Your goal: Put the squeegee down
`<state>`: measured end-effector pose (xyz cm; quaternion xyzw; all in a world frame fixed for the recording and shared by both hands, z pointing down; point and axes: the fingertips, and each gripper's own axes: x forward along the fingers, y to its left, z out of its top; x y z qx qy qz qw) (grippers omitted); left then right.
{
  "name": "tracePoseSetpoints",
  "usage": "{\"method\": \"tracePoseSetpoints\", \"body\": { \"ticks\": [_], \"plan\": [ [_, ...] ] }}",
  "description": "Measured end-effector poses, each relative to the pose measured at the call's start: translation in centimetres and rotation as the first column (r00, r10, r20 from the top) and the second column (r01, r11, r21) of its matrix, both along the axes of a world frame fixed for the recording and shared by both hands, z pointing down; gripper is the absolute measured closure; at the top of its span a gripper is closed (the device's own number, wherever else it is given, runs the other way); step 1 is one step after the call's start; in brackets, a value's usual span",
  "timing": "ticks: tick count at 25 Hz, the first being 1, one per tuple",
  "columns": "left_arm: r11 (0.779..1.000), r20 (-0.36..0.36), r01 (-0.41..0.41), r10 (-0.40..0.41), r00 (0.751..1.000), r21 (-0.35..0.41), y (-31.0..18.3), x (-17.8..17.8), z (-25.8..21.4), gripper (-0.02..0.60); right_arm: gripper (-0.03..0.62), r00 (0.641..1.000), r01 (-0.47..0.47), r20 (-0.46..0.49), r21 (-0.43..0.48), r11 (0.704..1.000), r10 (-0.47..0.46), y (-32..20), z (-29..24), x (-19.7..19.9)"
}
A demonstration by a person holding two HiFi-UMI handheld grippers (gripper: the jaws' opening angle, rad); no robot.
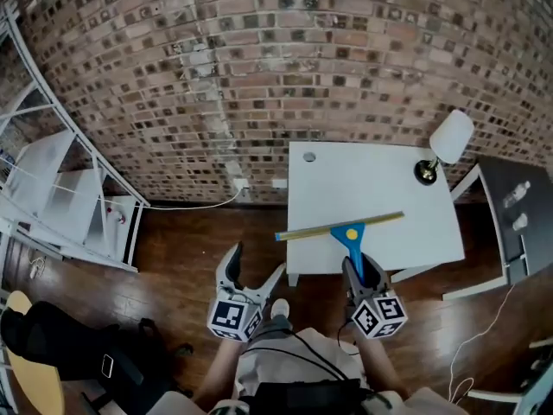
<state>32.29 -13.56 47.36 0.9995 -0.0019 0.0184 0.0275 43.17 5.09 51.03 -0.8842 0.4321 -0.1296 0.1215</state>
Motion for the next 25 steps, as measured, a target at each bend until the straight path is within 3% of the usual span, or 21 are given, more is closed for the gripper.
{"method": "tracePoseSetpoints", "body": {
  "ticks": [5,9,14,23,25],
  "plan": [
    [0.990,-0.036,-0.139,0.140,0.989,0.034,-2.7,7.5,-1.1,0.178,0.434,0.994,-0.109,-0.032,0.006,0.994,0.109,-3.0,-1.6,6.4],
    [0.972,0.001,-0.234,0.234,0.972,0.013,-3.1,11.6,-0.4,0.178,0.434,0.984,-0.176,-0.005,-0.042,0.983,0.176,-4.1,-0.1,9.7],
    [0.955,0.033,-0.295,0.295,0.955,-0.014,-2.0,16.1,1.1,0.178,0.434,0.973,-0.225,0.035,-0.102,0.969,0.229,-2.7,3.2,15.2],
    [0.985,0.104,-0.170,0.171,0.980,-0.021,-1.8,22.8,2.6,0.178,0.433,0.951,-0.213,0.171,-0.238,0.948,0.257,-0.6,13.8,34.4],
    [0.990,0.129,-0.140,0.140,0.982,-0.012,-1.9,23.7,3.2,0.178,0.429,0.952,-0.178,0.186,-0.310,0.934,0.243,-0.7,16.9,38.8]
  ]
}}
